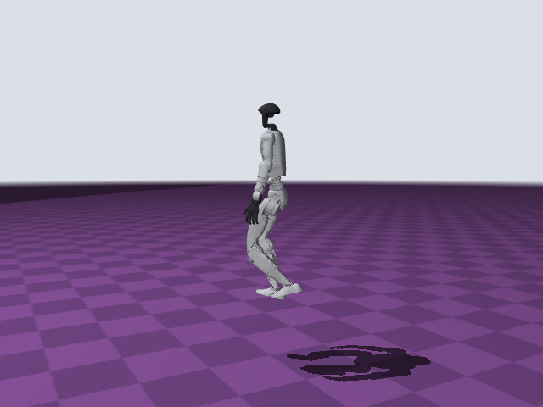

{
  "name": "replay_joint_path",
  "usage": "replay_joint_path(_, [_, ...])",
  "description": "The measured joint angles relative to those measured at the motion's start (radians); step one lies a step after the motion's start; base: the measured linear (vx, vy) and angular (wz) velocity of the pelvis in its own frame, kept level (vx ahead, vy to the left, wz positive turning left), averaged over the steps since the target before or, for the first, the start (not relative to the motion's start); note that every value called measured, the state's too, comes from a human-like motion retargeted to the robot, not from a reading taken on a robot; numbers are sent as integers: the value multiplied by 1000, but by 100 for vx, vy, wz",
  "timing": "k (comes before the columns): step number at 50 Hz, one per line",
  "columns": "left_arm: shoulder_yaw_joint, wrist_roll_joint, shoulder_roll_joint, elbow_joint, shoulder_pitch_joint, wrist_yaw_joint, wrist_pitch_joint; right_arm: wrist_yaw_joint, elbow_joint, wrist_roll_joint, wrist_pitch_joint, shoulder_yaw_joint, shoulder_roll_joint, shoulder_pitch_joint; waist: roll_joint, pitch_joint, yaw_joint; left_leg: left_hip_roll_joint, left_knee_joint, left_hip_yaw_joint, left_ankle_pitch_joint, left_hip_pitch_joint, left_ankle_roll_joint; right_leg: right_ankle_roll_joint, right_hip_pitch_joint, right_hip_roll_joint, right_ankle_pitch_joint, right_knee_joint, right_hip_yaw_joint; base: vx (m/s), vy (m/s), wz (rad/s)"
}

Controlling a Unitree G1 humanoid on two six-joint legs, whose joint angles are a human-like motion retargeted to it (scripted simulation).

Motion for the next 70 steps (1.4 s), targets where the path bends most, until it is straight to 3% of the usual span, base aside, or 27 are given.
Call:
replay_joint_path(5, [-4, 4, 1, 10, 5, -4, 3, 1, 1, 11, -1, -4, -5, 2, -21, 1, 8, -25, -179, 1, -25, -16, 6, 11, 49, -12, -17, -25, 14, 18, -4, -9])
replay_joint_path(11, [-9, 5, -2, 31, 8, -11, 10, 8, 11, 29, -4, -11, -9, 9, -51, -6, -16, -90, -454, -14, 40, 43, -4, 25, 88, -41, -42, -38, 33, 17, 1, -2])
replay_joint_path(20, [-24, 15, -15, 49, 5, -28, 20, 11, 39, 49, -2, -30, -24, 29, -76, -21, -56, -122, -646, 12, 54, 163, 23, 37, 132, -75, -81, -42, 44, 14, 6, 4])
replay_joint_path(40, [-66, 46, -39, 26, 26, -52, 15, 14, 62, 55, 1, -51, -47, 66, -90, -44, -86, -158, -810, 33, 95, 254, 25, 61, 155, -124, -87, -43, 33, 4, 3, 3])
replay_joint_path(70, [-74, 82, -44, 45, 25, -67, 18, 10, 87, 49, 1, -66, -46, 74, -101, -50, -88, -166, -920, 31, 145, 298, 21, 69, 178, -130, -64, -101, 29, 0, 0, 0])
